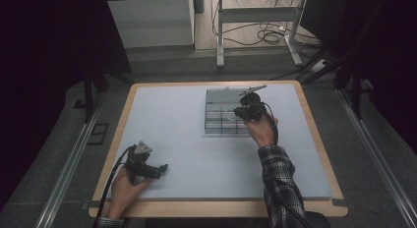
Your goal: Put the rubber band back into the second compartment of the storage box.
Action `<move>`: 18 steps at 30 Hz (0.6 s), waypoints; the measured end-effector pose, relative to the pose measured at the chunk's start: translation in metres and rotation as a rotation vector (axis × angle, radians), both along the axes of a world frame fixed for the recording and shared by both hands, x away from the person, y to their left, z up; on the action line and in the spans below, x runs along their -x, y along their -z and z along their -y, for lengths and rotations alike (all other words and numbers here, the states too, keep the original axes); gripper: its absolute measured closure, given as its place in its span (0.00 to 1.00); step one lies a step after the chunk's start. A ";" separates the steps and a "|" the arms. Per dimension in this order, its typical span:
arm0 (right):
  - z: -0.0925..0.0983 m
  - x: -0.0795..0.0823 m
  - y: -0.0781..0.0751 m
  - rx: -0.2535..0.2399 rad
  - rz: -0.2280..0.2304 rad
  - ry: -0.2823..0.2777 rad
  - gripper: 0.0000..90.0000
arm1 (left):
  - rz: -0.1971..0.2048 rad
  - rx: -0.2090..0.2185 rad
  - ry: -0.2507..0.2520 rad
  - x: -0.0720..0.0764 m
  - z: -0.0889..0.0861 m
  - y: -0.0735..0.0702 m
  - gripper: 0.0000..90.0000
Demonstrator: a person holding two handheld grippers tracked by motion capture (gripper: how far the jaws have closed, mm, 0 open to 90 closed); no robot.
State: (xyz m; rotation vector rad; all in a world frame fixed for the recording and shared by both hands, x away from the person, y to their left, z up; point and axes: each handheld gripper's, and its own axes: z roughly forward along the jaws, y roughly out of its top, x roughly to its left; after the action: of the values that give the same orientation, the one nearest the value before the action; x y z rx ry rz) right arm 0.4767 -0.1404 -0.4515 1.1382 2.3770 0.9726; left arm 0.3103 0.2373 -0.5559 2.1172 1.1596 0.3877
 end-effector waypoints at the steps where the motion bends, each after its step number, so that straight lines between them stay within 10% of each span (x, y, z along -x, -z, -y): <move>1: 0.000 -0.001 0.001 0.001 0.003 0.004 0.91 | -0.001 -0.002 0.000 0.000 0.000 0.000 0.00; 18: -0.010 -0.017 0.017 0.005 0.042 0.060 0.91 | 0.000 0.000 0.000 0.000 0.000 0.000 0.00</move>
State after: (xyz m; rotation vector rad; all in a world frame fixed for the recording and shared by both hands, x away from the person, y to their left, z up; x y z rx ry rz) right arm 0.4935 -0.1306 -0.4682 1.1688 2.2972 0.9605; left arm 0.3103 0.2373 -0.5559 2.1176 1.1594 0.3875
